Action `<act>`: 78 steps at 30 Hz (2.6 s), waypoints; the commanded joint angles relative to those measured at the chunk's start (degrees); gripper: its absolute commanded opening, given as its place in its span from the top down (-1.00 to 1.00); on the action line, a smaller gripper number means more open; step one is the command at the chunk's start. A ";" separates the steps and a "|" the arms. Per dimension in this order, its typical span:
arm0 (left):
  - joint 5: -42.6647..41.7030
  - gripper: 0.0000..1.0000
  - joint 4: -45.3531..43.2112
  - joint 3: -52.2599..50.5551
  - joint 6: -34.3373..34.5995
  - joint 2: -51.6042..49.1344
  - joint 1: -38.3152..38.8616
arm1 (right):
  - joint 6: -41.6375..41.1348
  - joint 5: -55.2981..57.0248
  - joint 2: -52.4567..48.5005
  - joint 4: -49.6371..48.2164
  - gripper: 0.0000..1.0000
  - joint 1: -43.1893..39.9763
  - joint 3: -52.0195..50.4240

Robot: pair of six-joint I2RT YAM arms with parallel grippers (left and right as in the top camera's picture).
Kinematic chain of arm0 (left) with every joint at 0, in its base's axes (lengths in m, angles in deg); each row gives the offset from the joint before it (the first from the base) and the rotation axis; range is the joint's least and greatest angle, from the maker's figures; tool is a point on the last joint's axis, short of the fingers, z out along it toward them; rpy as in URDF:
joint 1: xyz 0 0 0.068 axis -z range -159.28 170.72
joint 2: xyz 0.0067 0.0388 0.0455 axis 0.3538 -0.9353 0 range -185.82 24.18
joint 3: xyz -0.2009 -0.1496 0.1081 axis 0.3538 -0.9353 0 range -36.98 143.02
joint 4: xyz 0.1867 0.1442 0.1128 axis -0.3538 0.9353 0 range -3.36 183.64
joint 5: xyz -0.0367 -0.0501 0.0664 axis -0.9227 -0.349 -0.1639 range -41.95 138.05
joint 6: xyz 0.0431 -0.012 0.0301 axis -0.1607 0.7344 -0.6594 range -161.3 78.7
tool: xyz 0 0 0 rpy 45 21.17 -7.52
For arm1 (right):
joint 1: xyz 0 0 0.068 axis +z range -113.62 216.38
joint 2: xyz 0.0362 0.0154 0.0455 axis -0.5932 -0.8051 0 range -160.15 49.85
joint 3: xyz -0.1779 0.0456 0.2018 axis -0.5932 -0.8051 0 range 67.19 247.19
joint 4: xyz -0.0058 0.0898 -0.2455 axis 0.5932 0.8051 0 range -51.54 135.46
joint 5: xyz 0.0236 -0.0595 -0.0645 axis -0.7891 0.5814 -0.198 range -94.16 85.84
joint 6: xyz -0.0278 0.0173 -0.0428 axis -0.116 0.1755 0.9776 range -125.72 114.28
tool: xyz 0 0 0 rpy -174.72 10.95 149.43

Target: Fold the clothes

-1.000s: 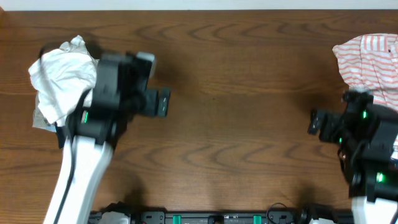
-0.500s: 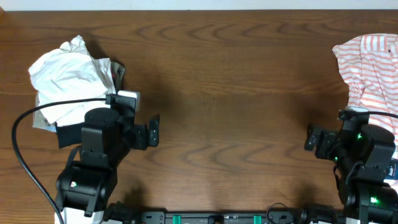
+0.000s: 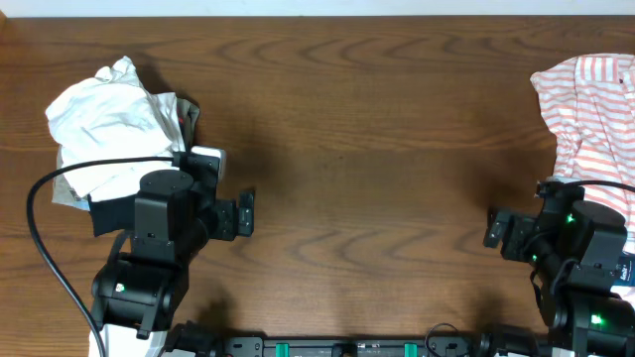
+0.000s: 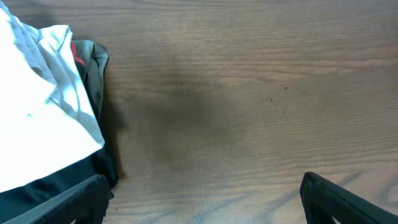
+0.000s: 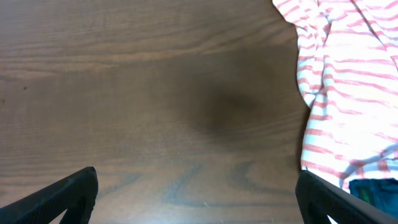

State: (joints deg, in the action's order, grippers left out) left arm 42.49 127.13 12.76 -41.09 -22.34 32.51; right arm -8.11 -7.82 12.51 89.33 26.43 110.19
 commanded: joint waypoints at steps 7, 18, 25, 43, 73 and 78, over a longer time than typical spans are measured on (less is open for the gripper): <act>0.87 -0.96 0.07 -0.24 0.55 -0.22 0.02 | 0.94 0.66 10.58 -1.73 -0.99 3.45 -4.94; 0.87 -0.96 0.07 -0.24 0.55 -0.22 0.02 | 3.98 0.63 34.07 -28.46 -0.98 9.29 -27.04; 0.87 -0.96 0.07 -0.24 0.55 -0.22 0.02 | 4.22 0.63 37.05 -45.97 -0.98 9.27 -39.32; 0.85 -0.96 0.07 -0.24 0.55 -0.22 0.02 | 4.59 0.26 37.05 -46.88 -0.98 9.40 -42.69; 0.85 -0.96 0.17 -1.22 0.55 3.67 0.00 | 4.59 0.26 37.05 -46.88 -0.99 9.40 -42.69; 1.77 -0.96 -0.20 -8.04 0.31 12.26 -1.81 | 4.57 0.26 37.05 -46.88 -0.98 9.40 -42.69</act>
State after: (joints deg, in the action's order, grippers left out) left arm 42.62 127.06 8.82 -41.09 -14.36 31.90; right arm -3.72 -7.34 49.18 42.12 35.26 67.57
